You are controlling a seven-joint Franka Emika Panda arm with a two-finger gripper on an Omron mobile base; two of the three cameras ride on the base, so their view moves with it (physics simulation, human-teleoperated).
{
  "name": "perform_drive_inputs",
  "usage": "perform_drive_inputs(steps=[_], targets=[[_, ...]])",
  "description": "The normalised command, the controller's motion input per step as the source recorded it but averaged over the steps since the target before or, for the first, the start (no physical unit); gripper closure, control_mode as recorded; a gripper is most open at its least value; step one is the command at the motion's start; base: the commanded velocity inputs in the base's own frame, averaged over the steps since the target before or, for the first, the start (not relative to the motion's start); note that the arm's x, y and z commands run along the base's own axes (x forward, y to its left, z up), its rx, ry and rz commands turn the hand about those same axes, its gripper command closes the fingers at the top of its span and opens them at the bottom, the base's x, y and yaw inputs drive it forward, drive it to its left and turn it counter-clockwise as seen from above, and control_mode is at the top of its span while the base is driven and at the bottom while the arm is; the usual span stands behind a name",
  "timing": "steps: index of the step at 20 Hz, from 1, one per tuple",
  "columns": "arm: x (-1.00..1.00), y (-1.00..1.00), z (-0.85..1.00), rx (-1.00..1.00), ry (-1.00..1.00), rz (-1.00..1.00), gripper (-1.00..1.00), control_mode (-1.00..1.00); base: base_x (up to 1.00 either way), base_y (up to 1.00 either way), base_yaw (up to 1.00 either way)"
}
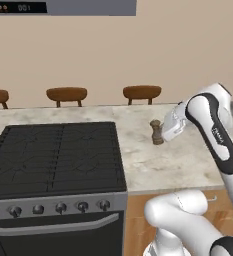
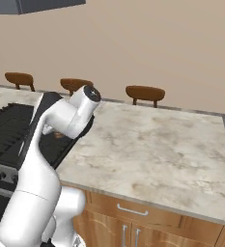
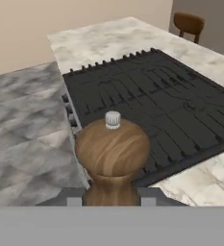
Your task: Take 2 condiments from the cabinet and move them on the counter near the stove.Make sure the condiments are lined up with each other, next to each other.
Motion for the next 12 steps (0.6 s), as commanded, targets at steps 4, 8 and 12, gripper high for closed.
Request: perform_drive_inputs(steps=[4, 8, 12], targets=[[0.39, -0.01, -0.64, 0.00, -0.03, 0.35, 1.00, -1.00, 0.00, 0.00, 0.00], [0.23, -0.01, -0.36, 0.04, -0.10, 0.14, 1.00, -1.00, 0.00, 0.00, 0.00], [0.17, 0.00, -0.36, 0.06, -0.10, 0.03, 1.00, -1.00, 0.00, 0.00, 0.00]])
